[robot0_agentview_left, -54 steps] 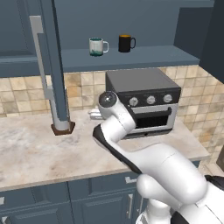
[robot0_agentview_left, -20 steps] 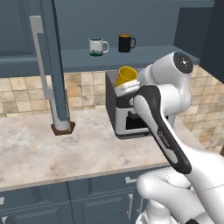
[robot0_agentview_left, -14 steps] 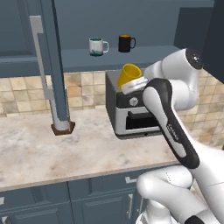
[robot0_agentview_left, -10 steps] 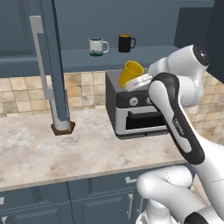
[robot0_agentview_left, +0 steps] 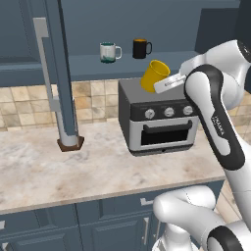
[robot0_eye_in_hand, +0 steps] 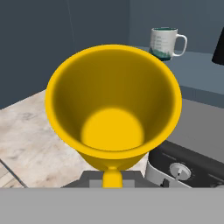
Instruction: Pick the mug on the counter and place it in the cabinet with the handle facing the right, like the mugs already inside.
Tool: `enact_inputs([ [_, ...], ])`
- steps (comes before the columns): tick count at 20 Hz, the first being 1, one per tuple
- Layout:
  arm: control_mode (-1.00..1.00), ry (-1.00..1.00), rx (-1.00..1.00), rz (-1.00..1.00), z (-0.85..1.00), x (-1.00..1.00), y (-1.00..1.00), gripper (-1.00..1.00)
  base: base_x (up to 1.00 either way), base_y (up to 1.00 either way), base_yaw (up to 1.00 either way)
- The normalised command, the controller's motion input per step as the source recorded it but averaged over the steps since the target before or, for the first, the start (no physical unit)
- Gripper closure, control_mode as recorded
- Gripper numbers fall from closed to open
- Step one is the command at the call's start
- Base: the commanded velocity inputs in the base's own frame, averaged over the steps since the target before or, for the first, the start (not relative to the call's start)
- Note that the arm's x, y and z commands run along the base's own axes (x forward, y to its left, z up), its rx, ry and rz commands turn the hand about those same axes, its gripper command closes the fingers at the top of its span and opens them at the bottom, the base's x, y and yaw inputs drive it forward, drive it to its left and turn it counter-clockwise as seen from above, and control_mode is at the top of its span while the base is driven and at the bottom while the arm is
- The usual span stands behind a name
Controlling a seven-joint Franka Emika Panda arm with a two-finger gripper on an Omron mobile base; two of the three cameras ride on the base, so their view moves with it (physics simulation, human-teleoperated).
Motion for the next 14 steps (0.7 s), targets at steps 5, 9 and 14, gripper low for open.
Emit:
enact_inputs([
  [5, -1.00, 0.00, 0.03, 0.03, 0.08, 0.11, -0.06, 1.00, 0.00, 0.00, 0.00],
  [9, -1.00, 0.00, 0.00, 0.03, 0.03, 0.16, 0.00, 1.00, 0.00, 0.00, 0.00],
  [14, -1.00, 0.00, 0.00, 0.02, 0.06, 0.19, 0.00, 1.00, 0.00, 0.00, 0.00],
])
